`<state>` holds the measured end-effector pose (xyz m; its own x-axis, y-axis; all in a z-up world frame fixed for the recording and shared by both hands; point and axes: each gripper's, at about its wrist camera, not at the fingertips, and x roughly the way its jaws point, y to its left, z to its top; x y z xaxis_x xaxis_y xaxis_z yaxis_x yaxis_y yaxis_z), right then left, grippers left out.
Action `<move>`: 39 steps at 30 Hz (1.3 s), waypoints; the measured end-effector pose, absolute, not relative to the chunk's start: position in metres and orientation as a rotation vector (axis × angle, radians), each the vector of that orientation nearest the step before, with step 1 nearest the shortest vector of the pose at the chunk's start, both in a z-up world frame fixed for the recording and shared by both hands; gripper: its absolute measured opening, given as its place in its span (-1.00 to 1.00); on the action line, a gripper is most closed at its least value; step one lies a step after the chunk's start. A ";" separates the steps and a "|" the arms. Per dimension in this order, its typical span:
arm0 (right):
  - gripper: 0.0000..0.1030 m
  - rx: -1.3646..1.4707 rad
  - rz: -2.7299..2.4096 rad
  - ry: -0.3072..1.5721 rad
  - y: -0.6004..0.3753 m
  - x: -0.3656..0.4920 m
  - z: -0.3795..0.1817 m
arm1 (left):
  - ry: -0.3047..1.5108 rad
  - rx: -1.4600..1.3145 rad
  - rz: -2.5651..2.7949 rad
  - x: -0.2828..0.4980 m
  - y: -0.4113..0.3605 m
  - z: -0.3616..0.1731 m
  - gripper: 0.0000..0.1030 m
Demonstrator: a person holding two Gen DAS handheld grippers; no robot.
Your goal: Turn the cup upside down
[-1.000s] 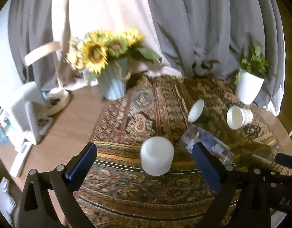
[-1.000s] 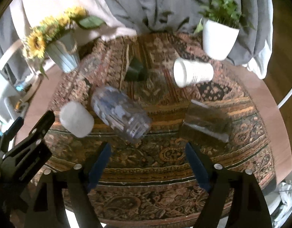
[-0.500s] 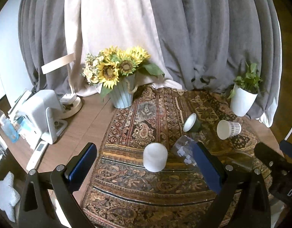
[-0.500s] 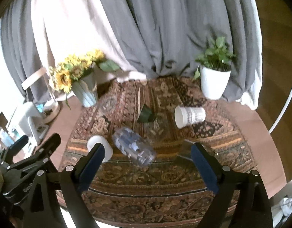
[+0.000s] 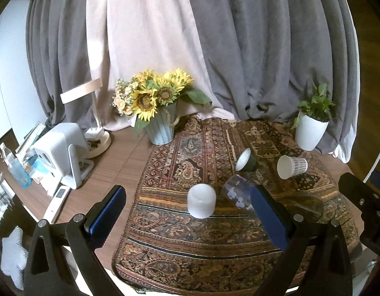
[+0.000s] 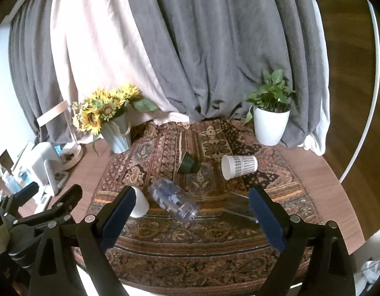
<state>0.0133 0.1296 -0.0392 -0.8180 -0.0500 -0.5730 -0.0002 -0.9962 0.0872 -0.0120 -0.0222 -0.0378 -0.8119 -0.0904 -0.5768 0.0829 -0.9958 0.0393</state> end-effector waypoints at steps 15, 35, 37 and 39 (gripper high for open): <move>0.81 0.903 -3.002 -0.114 0.130 0.024 -0.033 | -0.037 0.911 -2.918 -0.006 -0.019 -0.036 1.00; 0.81 0.909 -3.016 -0.111 0.136 0.029 -0.033 | -0.047 0.866 -2.911 -0.001 -0.014 -0.033 1.00; 0.81 0.908 -3.017 -0.110 0.136 0.029 -0.033 | -0.048 0.863 -2.911 0.000 -0.014 -0.033 1.00; 0.81 0.907 -3.017 -0.109 0.137 0.029 -0.033 | -0.048 0.863 -2.913 0.000 -0.014 -0.033 1.00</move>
